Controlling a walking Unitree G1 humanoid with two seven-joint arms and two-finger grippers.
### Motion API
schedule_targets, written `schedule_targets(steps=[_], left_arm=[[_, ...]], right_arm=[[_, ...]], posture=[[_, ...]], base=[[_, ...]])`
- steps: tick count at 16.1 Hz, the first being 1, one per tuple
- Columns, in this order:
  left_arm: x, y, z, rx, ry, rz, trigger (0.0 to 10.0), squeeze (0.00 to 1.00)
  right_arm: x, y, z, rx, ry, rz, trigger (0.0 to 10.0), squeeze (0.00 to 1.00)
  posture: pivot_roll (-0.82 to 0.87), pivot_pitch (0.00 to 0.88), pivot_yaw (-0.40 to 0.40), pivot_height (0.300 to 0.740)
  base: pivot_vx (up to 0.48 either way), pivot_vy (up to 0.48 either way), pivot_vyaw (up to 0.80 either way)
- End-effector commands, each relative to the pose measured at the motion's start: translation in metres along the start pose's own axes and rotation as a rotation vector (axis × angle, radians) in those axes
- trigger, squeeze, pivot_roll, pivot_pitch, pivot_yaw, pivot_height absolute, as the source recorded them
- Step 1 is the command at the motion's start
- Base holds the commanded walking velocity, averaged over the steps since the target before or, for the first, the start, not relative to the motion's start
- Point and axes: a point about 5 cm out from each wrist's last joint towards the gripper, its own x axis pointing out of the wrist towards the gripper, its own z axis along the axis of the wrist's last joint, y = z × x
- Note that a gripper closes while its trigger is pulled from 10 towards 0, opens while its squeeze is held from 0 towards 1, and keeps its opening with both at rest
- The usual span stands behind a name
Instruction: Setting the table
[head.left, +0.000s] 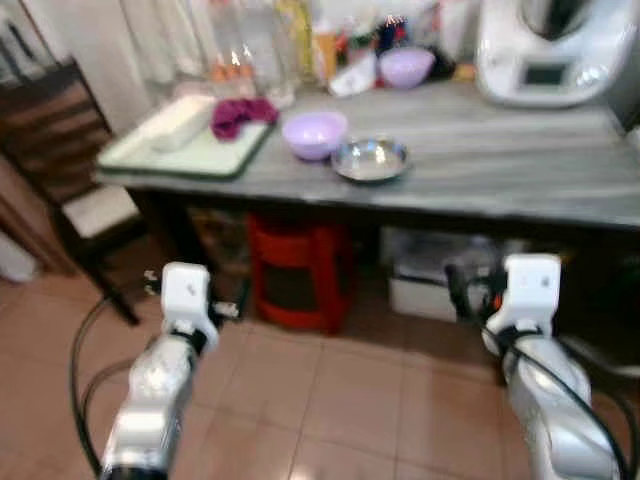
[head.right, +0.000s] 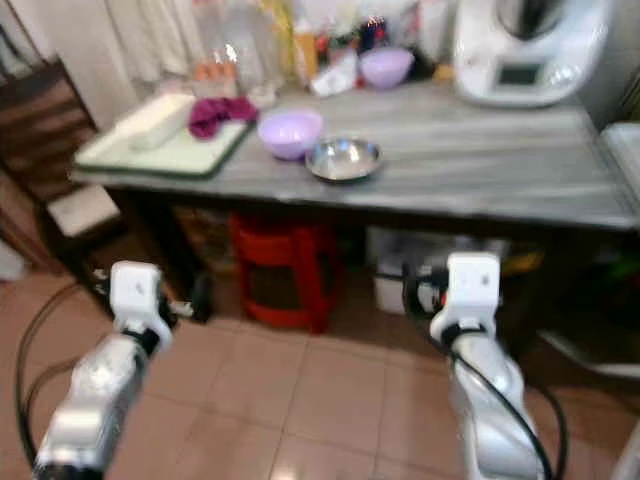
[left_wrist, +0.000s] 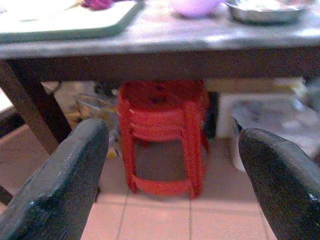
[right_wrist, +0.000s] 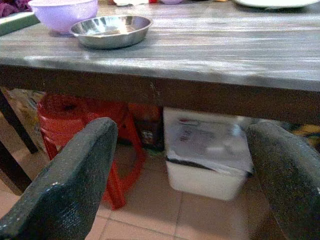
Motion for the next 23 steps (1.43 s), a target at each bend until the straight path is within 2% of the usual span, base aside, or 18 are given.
schedule_targets(steps=[1, 4, 5, 6, 7, 9, 11, 12, 13, 14, 16, 17, 19, 21, 23], left_arm=[[0.0, 0.008, 0.004, 0.021, -0.027, 0.043, 10.0, 0.0], [-0.006, 0.01, -0.007, 0.031, -0.027, 0.062, 10.0, 0.0], [-0.009, 0.01, -0.01, 0.033, -0.022, 0.065, 10.0, 0.0], [-0.012, 0.01, -0.014, 0.035, -0.017, 0.061, 10.0, 0.0], [-0.013, 0.009, -0.016, 0.037, -0.015, 0.059, 10.0, 0.0], [-0.015, 0.005, -0.023, 0.008, -0.014, 0.041, 10.0, 0.0], [-0.018, 0.001, -0.032, 0.003, -0.008, 0.028, 10.0, 0.0], [-0.019, 0.001, -0.038, 0.006, 0.003, 0.034, 10.0, 0.0], [-0.022, 0.003, -0.044, 0.01, 0.017, 0.052, 10.0, 0.0], [-0.027, 0.012, -0.053, 0.024, 0.035, 0.102, 10.0, 0.0], [-0.031, 0.019, -0.059, 0.024, 0.045, 0.151, 10.0, 0.0], [-0.036, 0.028, -0.061, 0.03, 0.04, 0.213, 10.0, 0.0], [-0.041, 0.031, -0.064, 0.053, 0.036, 0.232, 10.0, 0.0], [-0.053, 0.036, -0.074, 0.086, 0.047, 0.256, 10.0, 0.0], [-0.054, 0.035, -0.079, 0.061, 0.058, 0.248, 10.0, 0.0]], right_arm=[[0.001, 0.007, 0.005, -0.008, -0.023, 0.026, 10.0, 0.0], [-0.003, 0.012, -0.006, -0.06, -0.064, 0.001, 10.0, 0.0], [-0.003, 0.01, -0.007, -0.034, -0.064, -0.032, 10.0, 0.0], [-0.004, 0.006, -0.008, -0.059, -0.07, -0.067, 10.0, 0.0], [-0.004, 0.003, -0.011, -0.016, -0.041, -0.086, 10.0, 0.0], [-0.003, 0.005, -0.016, -0.062, -0.038, -0.069, 10.0, 0.0], [-0.003, 0.01, -0.021, -0.016, -0.085, -0.063, 10.0, 0.0], [-0.004, 0.01, -0.024, -0.027, -0.094, -0.064, 10.0, 0.0], [-0.005, 0.011, -0.03, -0.016, -0.086, -0.048, 10.0, 0.0], [-0.007, 0.012, -0.039, 0.018, -0.066, -0.023, 10.0, 0.0], [-0.008, 0.012, -0.045, 0.024, -0.057, -0.018, 10.0, 0.0], [-0.009, 0.012, -0.046, 0.03, -0.06, -0.013, 10.0, 0.0], [-0.01, 0.014, -0.045, 0.018, -0.078, 0.009, 10.0, 0.0], [-0.011, 0.014, -0.044, 0.002, -0.092, 0.026, 10.0, 0.0], [-0.012, 0.017, -0.047, -0.002, -0.069, 0.036, 10.0, 0.0]], posture=[[-0.2, 0.007, 0.074, 0.74], [-0.18, 0.0, 0.086, 0.74], [-0.17, 0.0, 0.083, 0.74], [-0.17, 0.0, 0.077, 0.74], [-0.17, 0.0, 0.076, 0.74], [-0.18, 0.0, 0.073, 0.74], [-0.18, 0.0, 0.074, 0.74], [-0.18, 0.0, 0.075, 0.74], [-0.18, 0.0, 0.075, 0.74], [-0.18, 0.0, 0.078, 0.74], [-0.17, 0.0, 0.076, 0.74], [-0.17, 0.004, 0.068, 0.74], [-0.16, 0.019, 0.058, 0.74], [-0.16, 0.042, 0.043, 0.74], [-0.15, 0.053, 0.034, 0.74]], base=[[0.0, 0.0, 0.0], [0.0, 0.0, 0.0], [0.0, 0.0, 0.0], [0.0, 0.0, 0.0], [0.0, 0.0, 0.0], [0.0, 0.0, 0.0], [0.0, 0.0, 0.0], [0.0, 0.0, 0.0], [0.0, 0.0, 0.0], [0.0, 0.0, 0.0], [0.0, 0.0, 0.0], [0.0, 0.0, 0.0], [0.0, 0.0, 0.0], [0.0, 0.0, 0.0], [0.0, 0.0, 0.0]])
